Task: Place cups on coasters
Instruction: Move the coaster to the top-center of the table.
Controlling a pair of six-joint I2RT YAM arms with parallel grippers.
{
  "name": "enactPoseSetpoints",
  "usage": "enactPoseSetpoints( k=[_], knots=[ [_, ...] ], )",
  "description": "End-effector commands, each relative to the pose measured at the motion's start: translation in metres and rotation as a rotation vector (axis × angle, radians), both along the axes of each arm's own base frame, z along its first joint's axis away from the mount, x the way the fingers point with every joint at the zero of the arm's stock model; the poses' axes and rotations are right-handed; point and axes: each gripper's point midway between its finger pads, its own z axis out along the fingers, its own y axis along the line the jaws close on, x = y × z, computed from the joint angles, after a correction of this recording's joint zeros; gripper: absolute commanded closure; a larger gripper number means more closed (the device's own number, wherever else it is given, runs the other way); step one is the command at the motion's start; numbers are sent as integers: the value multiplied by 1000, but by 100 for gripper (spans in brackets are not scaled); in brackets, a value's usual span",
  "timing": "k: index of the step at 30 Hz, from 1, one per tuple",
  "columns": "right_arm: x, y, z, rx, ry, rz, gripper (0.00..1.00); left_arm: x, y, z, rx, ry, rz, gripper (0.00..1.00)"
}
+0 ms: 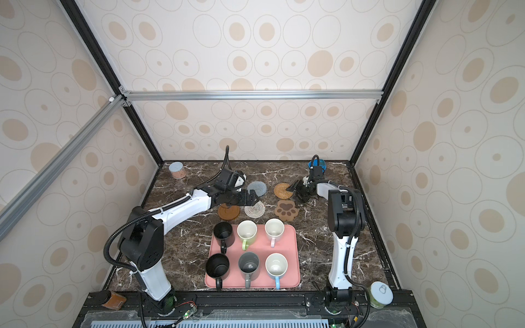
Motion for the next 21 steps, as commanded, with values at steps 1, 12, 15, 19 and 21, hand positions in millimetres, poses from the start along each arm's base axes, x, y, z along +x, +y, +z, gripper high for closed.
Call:
enactPoseSetpoints(
  k=[1, 12, 15, 19, 21],
  knots=[
    [-8, 2, -26, -6, 73, -30, 36, 2, 8, 13, -1, -25, 19, 0],
    [-6, 6, -32, 12, 77, -33, 36, 1, 10, 7, 7, -12, 25, 0],
    [-5, 7, -33, 14, 77, -36, 37, 1, 10, 8, 7, -12, 25, 0],
    [-3, 8, -33, 12, 75, -39, 37, 2, 10, 7, 8, -10, 27, 0],
    [-3, 8, -33, 9, 75, -42, 37, 2, 11, 7, 7, -11, 30, 0]
  ],
)
